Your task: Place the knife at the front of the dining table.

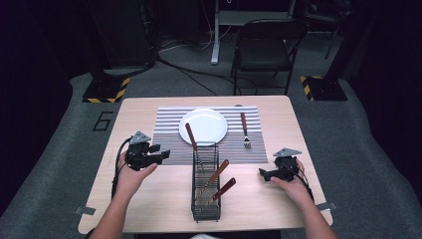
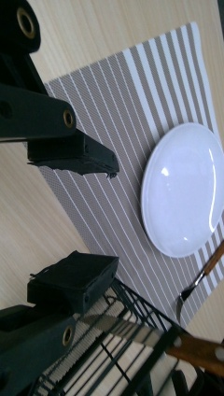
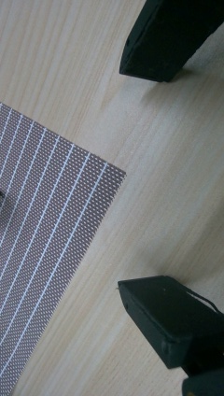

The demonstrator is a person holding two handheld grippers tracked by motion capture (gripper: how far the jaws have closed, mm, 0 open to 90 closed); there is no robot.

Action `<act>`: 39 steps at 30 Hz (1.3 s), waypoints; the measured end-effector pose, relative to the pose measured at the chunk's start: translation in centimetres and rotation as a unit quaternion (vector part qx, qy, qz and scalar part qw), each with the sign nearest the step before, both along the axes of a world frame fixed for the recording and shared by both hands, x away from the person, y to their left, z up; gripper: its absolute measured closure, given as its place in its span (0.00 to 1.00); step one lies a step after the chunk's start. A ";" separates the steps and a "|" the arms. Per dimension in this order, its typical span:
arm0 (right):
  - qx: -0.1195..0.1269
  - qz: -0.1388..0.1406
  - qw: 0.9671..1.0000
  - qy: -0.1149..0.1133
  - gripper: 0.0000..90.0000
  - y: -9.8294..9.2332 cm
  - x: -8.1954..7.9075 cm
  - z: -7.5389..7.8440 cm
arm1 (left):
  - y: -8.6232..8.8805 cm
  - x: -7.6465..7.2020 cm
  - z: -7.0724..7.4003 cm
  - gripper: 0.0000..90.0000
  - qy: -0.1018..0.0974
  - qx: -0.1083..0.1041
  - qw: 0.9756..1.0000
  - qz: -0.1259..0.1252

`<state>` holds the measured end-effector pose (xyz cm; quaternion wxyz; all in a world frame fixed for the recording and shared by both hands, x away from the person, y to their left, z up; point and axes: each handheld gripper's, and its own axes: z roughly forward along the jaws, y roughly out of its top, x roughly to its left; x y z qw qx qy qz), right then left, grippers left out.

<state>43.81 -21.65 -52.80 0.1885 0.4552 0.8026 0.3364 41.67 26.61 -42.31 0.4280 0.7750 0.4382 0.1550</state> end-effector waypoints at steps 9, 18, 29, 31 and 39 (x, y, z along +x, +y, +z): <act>0.000 0.000 1.000 0.000 0.00 0.0 0.0 0.0 | -2.1 -0.4 1.7 0.60 -0.018 -0.011 0.999 -0.039; 0.000 0.000 1.000 0.000 0.00 0.0 0.0 0.0 | -4.1 -0.2 2.4 0.63 -0.019 -0.018 0.998 -0.061; 0.000 0.000 1.000 0.000 0.00 0.0 0.0 0.0 | -6.1 0.2 2.4 0.64 -0.019 -0.026 0.997 -0.077; 0.000 0.000 1.000 0.000 0.00 0.0 0.0 0.0 | -6.3 0.3 2.4 0.64 -0.017 -0.027 0.996 -0.079; 0.000 0.000 1.000 0.000 0.00 0.0 0.0 0.0 | -7.5 0.9 1.9 0.68 -0.011 -0.022 0.997 -0.073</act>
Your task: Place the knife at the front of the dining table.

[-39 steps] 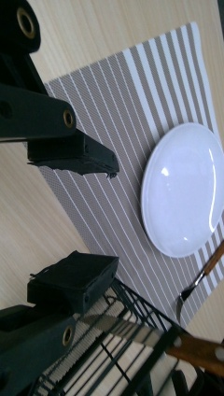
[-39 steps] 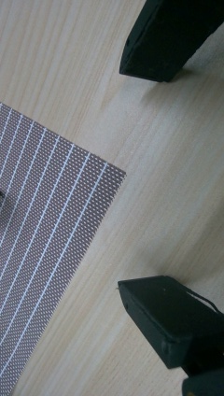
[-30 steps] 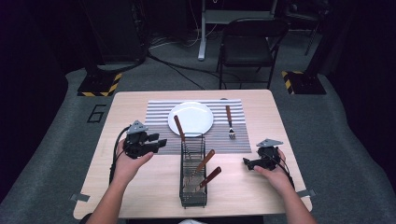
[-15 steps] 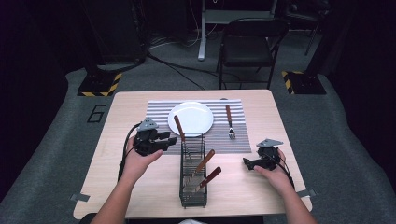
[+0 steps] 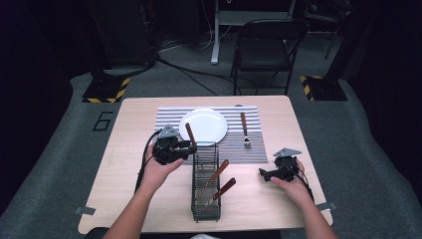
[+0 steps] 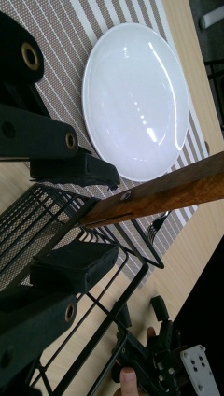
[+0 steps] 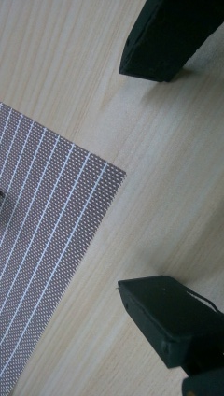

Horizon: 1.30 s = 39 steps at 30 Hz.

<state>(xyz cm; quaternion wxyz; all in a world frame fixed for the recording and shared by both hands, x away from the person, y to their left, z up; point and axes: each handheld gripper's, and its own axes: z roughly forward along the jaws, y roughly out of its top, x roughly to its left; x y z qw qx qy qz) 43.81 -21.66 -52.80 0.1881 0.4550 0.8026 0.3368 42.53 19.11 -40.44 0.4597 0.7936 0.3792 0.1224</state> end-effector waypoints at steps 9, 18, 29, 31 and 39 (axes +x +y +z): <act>0.000 0.000 1.000 0.000 0.00 0.0 0.0 0.0 | -0.5 0.6 -0.6 0.74 0.003 -0.007 1.000 0.001; 0.000 0.000 1.000 0.000 0.00 0.0 0.0 0.0 | -0.7 0.4 -0.7 0.79 0.002 -0.013 1.000 0.004; 0.000 0.000 1.000 0.000 0.00 0.0 0.0 0.0 | -0.8 -1.0 -0.1 0.88 -0.031 -0.004 1.000 -0.003; 0.000 0.000 1.000 0.000 0.00 0.0 0.0 0.0 | -1.0 -1.1 0.0 0.89 -0.033 -0.001 0.999 -0.008; 0.000 0.000 1.000 0.000 0.00 0.0 0.0 0.0 | -1.6 -0.7 0.1 0.89 -0.035 0.000 0.999 -0.009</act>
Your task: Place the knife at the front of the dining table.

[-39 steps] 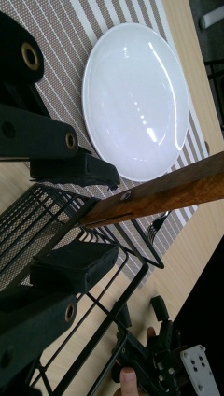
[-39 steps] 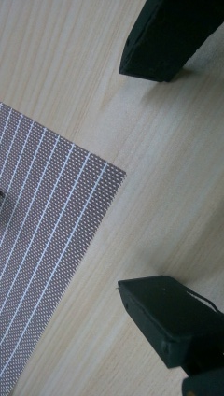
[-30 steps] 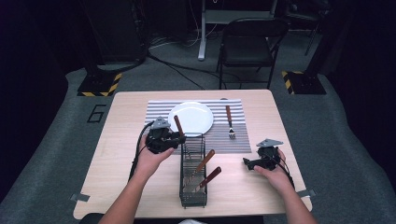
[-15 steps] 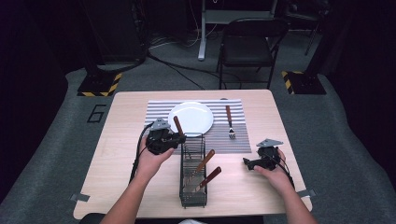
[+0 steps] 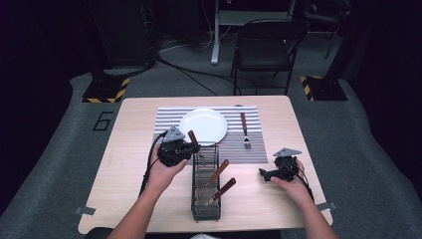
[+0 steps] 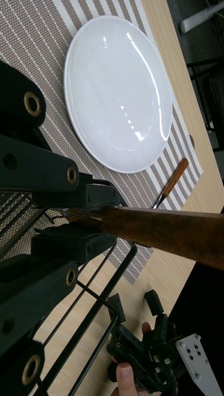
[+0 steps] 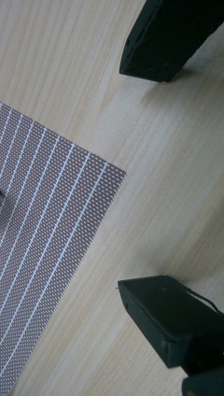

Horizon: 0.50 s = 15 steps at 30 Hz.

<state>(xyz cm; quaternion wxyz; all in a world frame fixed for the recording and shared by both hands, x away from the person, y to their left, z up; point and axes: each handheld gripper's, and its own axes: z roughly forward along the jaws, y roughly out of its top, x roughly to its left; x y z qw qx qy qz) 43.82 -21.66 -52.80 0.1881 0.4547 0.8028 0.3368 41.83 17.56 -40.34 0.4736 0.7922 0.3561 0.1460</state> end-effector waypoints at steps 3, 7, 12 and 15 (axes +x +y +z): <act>0.000 0.000 1.000 0.000 0.00 0.0 0.0 0.0 | -0.3 0.1 0.0 0.89 -0.006 -0.001 1.000 0.000; 0.000 0.000 1.000 0.000 0.00 0.0 0.0 0.0 | -0.7 0.3 0.2 0.89 -0.005 0.006 1.000 -0.007; 0.000 0.000 1.000 0.000 0.00 0.0 0.0 0.0 | -0.7 0.3 0.5 0.89 -0.004 0.008 1.000 -0.008; 0.000 0.000 1.000 0.000 0.00 0.0 0.0 0.0 | -0.6 0.3 0.9 0.89 -0.005 0.007 1.000 -0.011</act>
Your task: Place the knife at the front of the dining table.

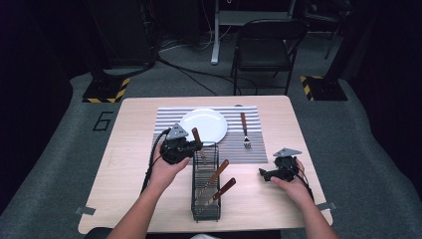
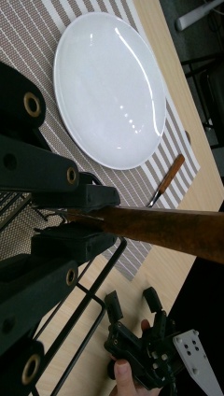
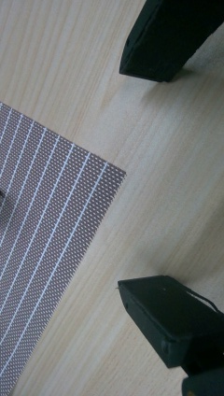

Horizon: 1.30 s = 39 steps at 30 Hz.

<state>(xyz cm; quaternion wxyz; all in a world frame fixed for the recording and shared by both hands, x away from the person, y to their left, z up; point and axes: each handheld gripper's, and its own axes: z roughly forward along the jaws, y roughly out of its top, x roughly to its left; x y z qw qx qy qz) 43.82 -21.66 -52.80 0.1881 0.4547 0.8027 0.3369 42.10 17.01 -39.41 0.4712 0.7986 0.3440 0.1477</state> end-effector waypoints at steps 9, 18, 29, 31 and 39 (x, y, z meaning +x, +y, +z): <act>0.000 0.000 1.000 0.000 0.00 0.0 0.0 0.0 | 0.7 -0.2 1.7 0.89 0.002 -0.013 1.000 0.001; 0.000 0.000 1.000 0.000 0.00 0.0 0.0 0.0 | 1.1 -0.3 3.4 0.89 -0.002 -0.010 1.000 -0.004; 0.000 0.000 1.000 0.000 0.00 0.0 0.0 0.0 | 1.7 -0.2 6.0 0.89 -0.005 -0.013 1.000 -0.005; 0.000 0.000 1.000 0.000 0.00 0.0 0.0 0.0 | 1.8 -0.2 6.4 0.89 -0.007 -0.012 1.000 -0.005; 0.000 0.000 1.000 0.000 0.00 0.0 0.0 0.0 | 2.3 -0.3 7.8 0.89 -0.013 -0.012 1.000 -0.004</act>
